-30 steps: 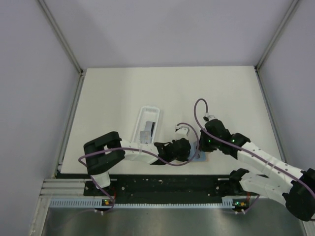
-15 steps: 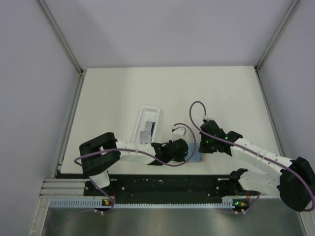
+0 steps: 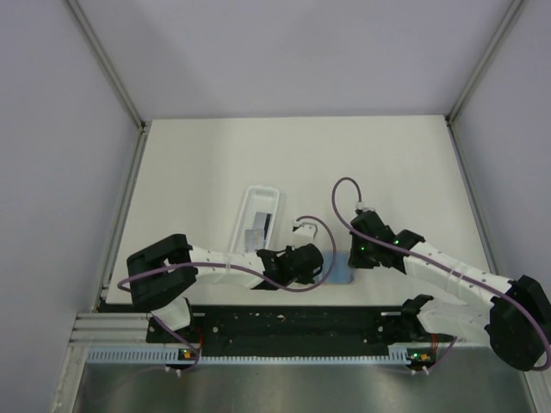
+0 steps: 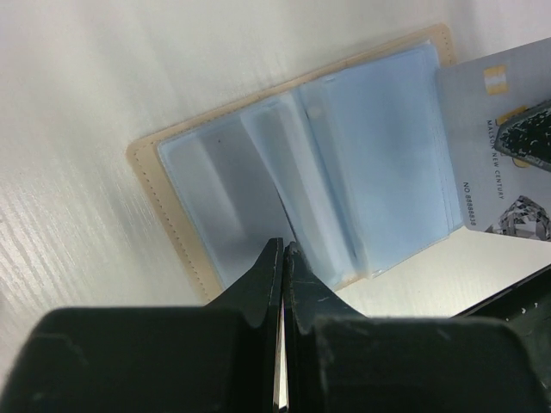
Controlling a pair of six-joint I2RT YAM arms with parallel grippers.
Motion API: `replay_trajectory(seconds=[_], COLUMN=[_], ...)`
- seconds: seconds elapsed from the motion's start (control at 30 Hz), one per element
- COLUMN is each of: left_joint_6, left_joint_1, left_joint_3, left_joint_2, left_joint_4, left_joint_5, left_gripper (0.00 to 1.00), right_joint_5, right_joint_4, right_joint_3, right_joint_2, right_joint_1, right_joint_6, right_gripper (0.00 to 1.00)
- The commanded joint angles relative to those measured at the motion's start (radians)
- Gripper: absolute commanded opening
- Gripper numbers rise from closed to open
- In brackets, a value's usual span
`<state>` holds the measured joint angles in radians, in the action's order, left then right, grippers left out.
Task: Put the credit cards into the card holder
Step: Insert the credit card into the card holder.
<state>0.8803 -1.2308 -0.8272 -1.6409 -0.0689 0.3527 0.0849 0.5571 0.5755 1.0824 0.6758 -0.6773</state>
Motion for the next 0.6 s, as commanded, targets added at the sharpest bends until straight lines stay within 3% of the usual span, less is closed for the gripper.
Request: replay_trajectory(seconds=[0.0,0.23,0.57], left_joint_6=[-0.020,-0.001,0.019], left_joint_1=[0.004,0.004,0.004], left_joint_3=[-0.001,0.019,0.082], left_joint_2=[0.016,0.024,0.236], left_joint_4=[-0.012,-0.014,-0.109], left_joint_5=[0.011,0.012,0.089], left_gripper=[0.00,0.00,0.00], right_joint_5=[0.050,0.035,-0.135], right_joint_4=[-0.006,-0.035,-0.215], right_joint_3=[-0.006,-0.002,-0.071], right_joint_2=[-0.064,-0.242,-0.173], right_joint_1=[-0.001,-0.002,-0.002], right_joint_6=[-0.007,-0.002,-0.014], right_gripper=[0.00,0.00,0.00])
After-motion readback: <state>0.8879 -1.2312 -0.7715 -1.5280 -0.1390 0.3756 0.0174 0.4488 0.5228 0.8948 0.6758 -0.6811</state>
